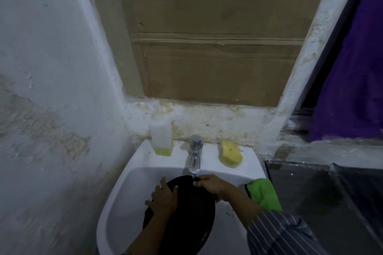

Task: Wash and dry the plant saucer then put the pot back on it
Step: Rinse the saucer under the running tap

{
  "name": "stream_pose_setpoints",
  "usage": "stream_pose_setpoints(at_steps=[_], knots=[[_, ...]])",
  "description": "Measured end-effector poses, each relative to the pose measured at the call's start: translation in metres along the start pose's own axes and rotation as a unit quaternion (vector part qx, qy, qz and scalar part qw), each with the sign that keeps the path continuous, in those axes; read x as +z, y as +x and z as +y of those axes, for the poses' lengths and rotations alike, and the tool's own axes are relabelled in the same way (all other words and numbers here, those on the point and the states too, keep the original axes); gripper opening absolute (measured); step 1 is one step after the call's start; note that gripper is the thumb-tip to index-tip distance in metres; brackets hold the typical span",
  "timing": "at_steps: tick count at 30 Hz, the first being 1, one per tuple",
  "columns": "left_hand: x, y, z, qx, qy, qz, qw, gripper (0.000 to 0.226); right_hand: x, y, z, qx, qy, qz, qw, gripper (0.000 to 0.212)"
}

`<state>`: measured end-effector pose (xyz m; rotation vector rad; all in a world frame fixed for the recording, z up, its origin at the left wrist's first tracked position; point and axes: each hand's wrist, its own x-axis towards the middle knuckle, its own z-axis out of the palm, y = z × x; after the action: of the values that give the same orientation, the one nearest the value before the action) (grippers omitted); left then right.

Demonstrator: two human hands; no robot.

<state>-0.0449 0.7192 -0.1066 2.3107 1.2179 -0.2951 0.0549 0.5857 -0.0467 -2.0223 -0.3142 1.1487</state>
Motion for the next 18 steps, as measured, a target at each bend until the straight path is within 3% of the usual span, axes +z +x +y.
stream_pose_setpoints(at_steps=[2, 4, 9, 12, 18], knots=[[-0.007, 0.005, -0.018, 0.017, 0.038, -0.023, 0.999, 0.048, 0.001, 0.005, 0.001, 0.007, -0.001, -0.016, 1.0, 0.032], [-0.012, 0.008, -0.035, 0.05, 0.007, -0.024, 0.998, 0.037, 0.003, 0.011, 0.004, -0.01, -0.016, -0.014, 1.0, 0.031], [-0.018, 0.0, -0.055, 0.061, -0.053, 0.02, 0.997, 0.024, 0.017, 0.034, 0.018, -0.075, -0.047, 0.078, 0.993, 0.037], [-0.015, -0.006, -0.063, 0.022, -0.167, 0.033, 0.985, 0.029, 0.019, 0.045, 0.023, -0.066, -0.061, 0.11, 0.99, 0.019], [-0.009, -0.015, -0.071, -0.093, -0.33, 0.02, 0.939, 0.045, 0.017, 0.044, 0.039, 0.003, -0.01, 0.067, 0.998, 0.03]])
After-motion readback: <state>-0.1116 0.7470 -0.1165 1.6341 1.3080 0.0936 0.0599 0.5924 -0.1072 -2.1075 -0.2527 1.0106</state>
